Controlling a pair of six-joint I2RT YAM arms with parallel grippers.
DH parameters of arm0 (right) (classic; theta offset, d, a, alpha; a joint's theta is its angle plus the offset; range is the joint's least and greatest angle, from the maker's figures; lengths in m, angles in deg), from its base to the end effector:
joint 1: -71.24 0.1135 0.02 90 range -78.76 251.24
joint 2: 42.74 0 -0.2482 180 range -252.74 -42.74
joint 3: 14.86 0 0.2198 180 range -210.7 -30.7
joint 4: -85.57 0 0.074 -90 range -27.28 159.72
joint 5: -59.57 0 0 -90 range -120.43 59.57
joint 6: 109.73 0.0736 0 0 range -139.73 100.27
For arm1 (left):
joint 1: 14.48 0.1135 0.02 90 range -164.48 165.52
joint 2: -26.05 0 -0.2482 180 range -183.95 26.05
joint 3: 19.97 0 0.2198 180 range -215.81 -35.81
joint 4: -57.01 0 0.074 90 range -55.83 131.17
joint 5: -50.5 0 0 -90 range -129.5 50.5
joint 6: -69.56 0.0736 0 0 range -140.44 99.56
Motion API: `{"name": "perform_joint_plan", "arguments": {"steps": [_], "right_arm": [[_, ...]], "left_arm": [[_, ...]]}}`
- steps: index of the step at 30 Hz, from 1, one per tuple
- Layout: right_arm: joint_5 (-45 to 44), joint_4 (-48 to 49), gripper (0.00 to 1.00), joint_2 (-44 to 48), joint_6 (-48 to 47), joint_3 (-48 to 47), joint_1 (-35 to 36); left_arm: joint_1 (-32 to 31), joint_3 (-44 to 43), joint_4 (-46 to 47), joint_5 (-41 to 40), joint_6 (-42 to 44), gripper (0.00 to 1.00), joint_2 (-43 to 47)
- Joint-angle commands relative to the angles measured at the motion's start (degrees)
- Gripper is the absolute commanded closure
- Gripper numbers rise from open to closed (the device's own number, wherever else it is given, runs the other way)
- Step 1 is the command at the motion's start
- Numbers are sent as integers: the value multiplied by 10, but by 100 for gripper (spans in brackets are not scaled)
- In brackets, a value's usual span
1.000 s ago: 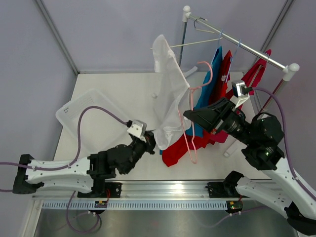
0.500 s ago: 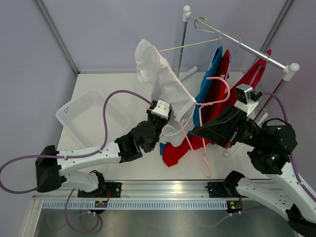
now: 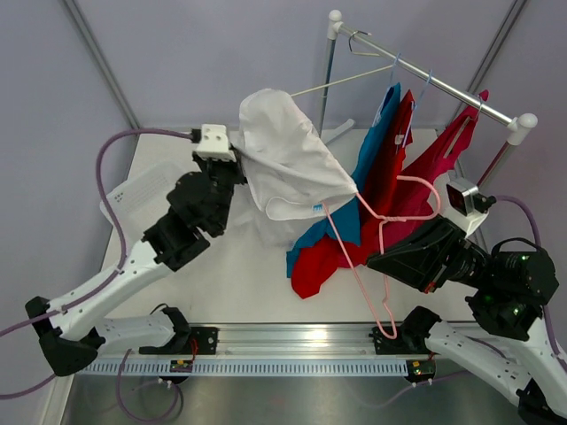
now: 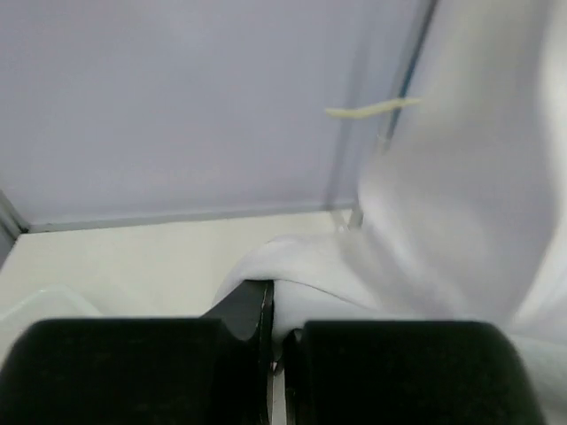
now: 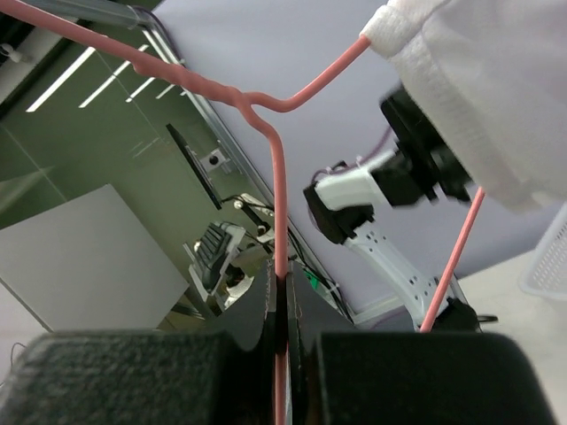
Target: Remove the t-shirt from the hanger
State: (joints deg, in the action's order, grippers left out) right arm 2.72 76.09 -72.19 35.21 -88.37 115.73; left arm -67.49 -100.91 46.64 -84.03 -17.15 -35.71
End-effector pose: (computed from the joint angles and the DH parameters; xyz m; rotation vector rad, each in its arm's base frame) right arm 0.0242 0.0802 0.4654 -0.5221 1.1556 1.8146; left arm 0.1827 -0.1568 0.4237 0.0667 1.4618 -0.1573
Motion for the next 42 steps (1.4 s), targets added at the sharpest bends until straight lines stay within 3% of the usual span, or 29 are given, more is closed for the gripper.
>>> {"name": "perform_joint_plan", "arguments": {"steps": [1, 3, 5, 6, 7, 11, 15, 18, 23, 26, 32, 37, 42], "right_arm": [[9, -99, 100, 32, -45, 24, -2], [41, -117, 100, 46, -47, 46, -2], [64, -103, 100, 54, -41, 49, -2], [66, -98, 100, 53, -40, 42, -2], [66, -96, 100, 48, -44, 34, -2], [82, -111, 100, 27, -54, -6, -3], [68, -212, 100, 49, -104, 1, -2], [64, -248, 100, 79, -106, 25, -2], [93, -291, 100, 145, -89, 62, -2], [89, -326, 100, 185, -86, 65, -3], [60, -361, 100, 181, -115, 43, -3], [54, -350, 100, 141, -128, 50, -3], [39, -348, 100, 128, -132, 70, -3]], "left_arm": [[54, -94, -75, 44, -19, 100, 12], [76, -141, -102, 64, -17, 100, 4], [100, -154, -112, 193, -29, 100, 4], [100, -144, -110, 313, -30, 100, 8], [96, -137, -109, 341, -38, 100, 7], [110, -129, -109, 201, -56, 100, -11], [251, -223, -172, 214, -111, 100, -28], [309, -264, -179, 193, -139, 100, -33], [355, -370, -215, 217, -167, 100, -77], [376, -385, -223, 215, -170, 100, -82], [441, -336, -236, 265, -202, 100, -65], [545, -228, -231, 377, -279, 100, -47], [586, -131, -164, 418, -269, 100, -35]]}}
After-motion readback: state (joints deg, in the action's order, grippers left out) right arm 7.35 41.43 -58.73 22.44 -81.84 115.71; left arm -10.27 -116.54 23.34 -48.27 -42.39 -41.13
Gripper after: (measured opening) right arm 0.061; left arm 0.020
